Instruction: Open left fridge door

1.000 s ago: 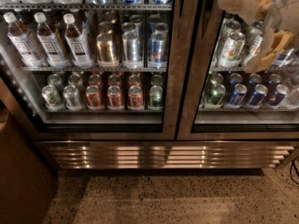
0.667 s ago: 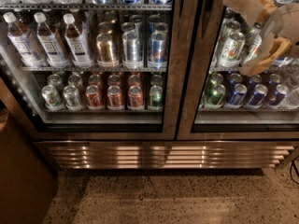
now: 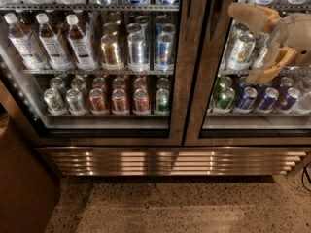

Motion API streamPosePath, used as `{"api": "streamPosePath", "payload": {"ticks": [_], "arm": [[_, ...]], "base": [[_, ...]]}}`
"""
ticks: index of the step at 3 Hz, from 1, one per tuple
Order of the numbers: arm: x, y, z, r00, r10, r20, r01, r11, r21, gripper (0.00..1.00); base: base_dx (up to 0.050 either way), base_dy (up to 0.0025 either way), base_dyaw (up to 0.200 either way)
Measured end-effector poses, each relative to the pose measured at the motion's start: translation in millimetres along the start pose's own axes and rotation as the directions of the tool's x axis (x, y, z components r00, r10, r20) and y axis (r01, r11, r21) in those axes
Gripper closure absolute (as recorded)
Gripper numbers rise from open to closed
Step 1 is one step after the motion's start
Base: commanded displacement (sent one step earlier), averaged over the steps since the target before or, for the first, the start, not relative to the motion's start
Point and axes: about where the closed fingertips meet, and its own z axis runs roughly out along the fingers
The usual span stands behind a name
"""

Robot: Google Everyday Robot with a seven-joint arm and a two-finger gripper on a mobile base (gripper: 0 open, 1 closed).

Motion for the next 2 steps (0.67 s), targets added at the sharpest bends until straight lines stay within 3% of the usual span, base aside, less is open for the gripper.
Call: {"api": "streamPosePath", "payload": {"ticks": [1,2], "arm": [[18.1,2.2,-2.0,0.999,0.050,-0.016,-0.050,0.9987,0.008,0.00],[18.1,2.1,-2.0,0.999,0.050,-0.016,-0.050,0.9987,0.008,0.00]], "base": [[0.000,0.00000,0.000],[0.000,0.00000,0.000]]}}
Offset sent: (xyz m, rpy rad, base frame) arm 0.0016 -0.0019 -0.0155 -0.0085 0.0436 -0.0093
